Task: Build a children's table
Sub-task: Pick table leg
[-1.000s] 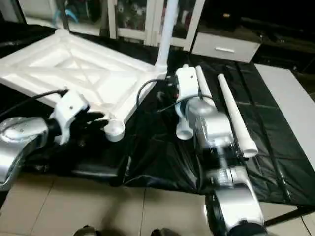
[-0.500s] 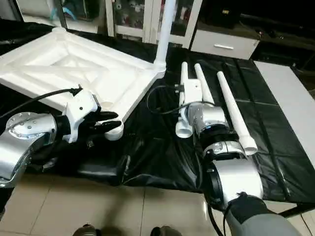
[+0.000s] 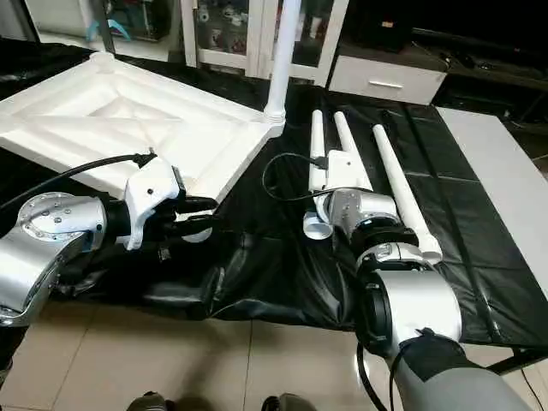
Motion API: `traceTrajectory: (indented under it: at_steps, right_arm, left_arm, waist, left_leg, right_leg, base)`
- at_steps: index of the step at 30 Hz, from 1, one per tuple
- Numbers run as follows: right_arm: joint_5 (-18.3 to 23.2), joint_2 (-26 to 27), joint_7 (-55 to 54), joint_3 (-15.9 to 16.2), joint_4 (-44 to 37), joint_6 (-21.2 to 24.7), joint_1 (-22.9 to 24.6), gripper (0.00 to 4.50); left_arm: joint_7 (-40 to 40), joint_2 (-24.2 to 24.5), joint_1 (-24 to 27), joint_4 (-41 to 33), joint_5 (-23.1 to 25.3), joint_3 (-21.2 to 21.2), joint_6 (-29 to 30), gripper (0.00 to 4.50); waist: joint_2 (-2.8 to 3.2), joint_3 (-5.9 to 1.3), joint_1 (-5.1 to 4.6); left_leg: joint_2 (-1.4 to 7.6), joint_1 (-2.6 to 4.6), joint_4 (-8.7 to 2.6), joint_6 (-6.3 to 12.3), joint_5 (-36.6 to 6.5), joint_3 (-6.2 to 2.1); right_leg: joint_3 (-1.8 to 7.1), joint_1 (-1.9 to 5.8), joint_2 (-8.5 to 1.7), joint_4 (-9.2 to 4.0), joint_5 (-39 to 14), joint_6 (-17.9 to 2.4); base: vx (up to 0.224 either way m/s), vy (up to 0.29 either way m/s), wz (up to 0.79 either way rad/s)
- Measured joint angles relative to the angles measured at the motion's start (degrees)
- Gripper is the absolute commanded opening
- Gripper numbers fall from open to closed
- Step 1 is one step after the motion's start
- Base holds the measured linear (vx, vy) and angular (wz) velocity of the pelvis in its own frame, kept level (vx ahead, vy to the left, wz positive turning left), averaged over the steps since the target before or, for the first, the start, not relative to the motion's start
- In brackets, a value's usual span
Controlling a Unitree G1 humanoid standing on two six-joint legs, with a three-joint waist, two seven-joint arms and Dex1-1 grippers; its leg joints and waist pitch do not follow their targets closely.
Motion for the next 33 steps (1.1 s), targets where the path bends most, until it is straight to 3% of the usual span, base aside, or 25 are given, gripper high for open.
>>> traceTrajectory:
  at_steps: [12, 26, 33]
  right_arm:
    - [1.86, -0.43, 1.02, -2.67, 1.30, 0.03, -0.24, 2.02]
    - [4.79, -1.30, 4.60, -5.54, -1.97, 0.26, 2.65, 1.87]
    - [7.68, -0.81, 8.82, -6.97, -13.79, 0.11, 8.62, 1.87]
  left_arm:
    - [0.00, -0.16, 0.00, 0.01, -0.34, -0.54, 0.00, 1.24]
    - [2.87, -2.22, 0.00, 0.00, -2.16, 1.20, 1.69, 2.43]
    - [5.68, -3.94, -0.24, 0.06, -2.92, 2.66, 3.22, 2.94]
  waist:
    - [0.26, -0.15, -0.37]
    - [0.44, -0.27, -0.56]
    - [0.44, -0.26, -0.44]
  left_leg:
    - [0.00, 0.00, 0.12, 0.00, 0.00, -0.02]
    - [0.00, -0.04, 0.13, 0.01, 0.00, -0.03]
    - [0.00, -0.20, 0.10, 0.01, 0.00, -0.01]
  right_leg:
    - [0.00, 0.05, 0.00, -0.01, 0.08, -0.14]
    - [-0.01, 0.03, 0.00, -0.01, -0.01, 0.03]
    - [0.00, -0.20, 0.00, -0.03, 0.08, -0.13]
  base:
    - [0.000, 0.000, 0.00]
    - [0.000, 0.000, 0.00]
    - [0.000, 0.000, 0.00]
